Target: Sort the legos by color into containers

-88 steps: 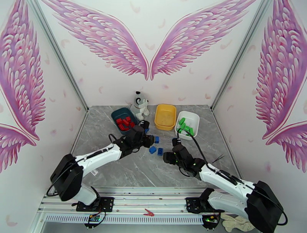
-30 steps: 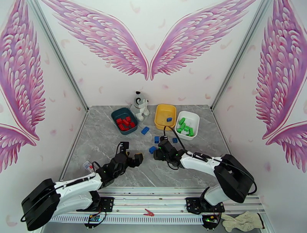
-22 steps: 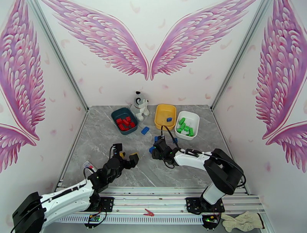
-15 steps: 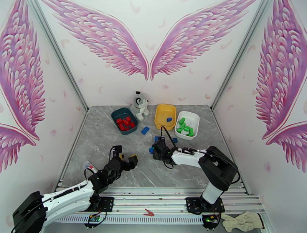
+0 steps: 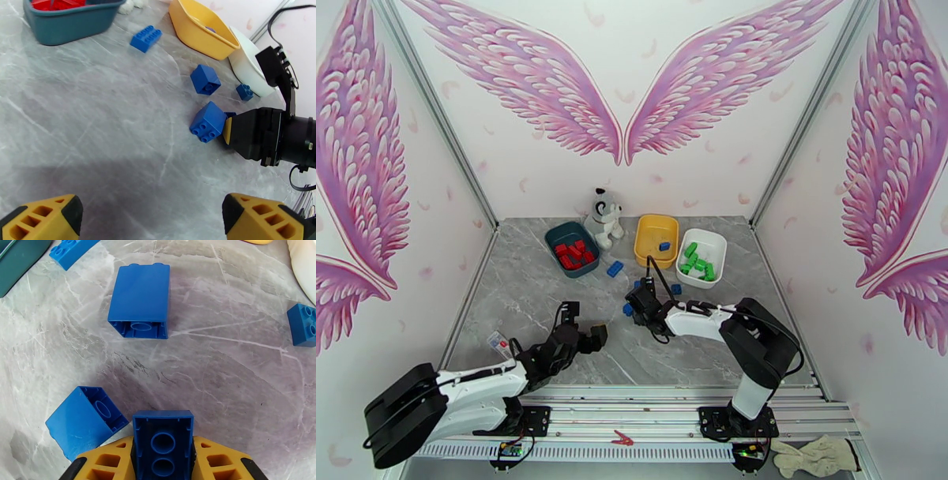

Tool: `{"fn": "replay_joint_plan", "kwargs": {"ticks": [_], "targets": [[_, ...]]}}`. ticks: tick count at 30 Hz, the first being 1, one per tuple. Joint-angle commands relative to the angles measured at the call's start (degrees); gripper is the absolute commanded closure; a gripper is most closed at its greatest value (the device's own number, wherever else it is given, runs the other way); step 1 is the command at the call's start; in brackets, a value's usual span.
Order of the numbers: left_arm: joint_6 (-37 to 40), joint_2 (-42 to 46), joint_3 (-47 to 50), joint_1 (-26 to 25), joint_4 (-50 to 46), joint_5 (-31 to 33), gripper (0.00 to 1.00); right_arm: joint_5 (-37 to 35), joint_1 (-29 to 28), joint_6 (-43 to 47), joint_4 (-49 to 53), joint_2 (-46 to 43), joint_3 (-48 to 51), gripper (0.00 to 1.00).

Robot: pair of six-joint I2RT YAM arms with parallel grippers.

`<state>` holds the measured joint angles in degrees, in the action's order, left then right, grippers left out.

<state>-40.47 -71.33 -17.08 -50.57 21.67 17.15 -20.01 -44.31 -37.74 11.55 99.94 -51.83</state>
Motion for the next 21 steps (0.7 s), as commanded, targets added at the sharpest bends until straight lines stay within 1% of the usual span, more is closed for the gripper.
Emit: {"fn": "replay_joint_plan", "kwargs": {"ticks": [1,5,10,12,17,21], "targets": [[0.9,-7.2,-5.0,-0.1,8.5,-4.7,0.01,-1.0,-0.2,0.1,1.5,-3.7,0.5,0.70],[0.2,-15.0,-10.4,1.0,13.4,-8.5,0.01,-0.8,1.1,1.6,2.6,-8.3,1.2,0.70],[-1.7,-22.2,-18.0,4.4,16.8,-14.5,0.01,3.1,6.4,4.4,3.8,-12.8,-0.2,0.71],[-2.0,-24.2,-21.3,5.4,16.7,-15.6,0.01,3.8,8.6,5.4,4.5,-13.2,-1.9,0.72],[-3.8,-29.0,-28.8,8.9,17.7,-19.6,0.01,6.0,14.1,6.7,5.7,-11.0,-8.3,0.72],[-4.6,-33.1,-35.9,11.5,16.8,-23.1,0.01,7.9,17.8,7.0,6.3,-6.1,-16.0,0.72]]}}
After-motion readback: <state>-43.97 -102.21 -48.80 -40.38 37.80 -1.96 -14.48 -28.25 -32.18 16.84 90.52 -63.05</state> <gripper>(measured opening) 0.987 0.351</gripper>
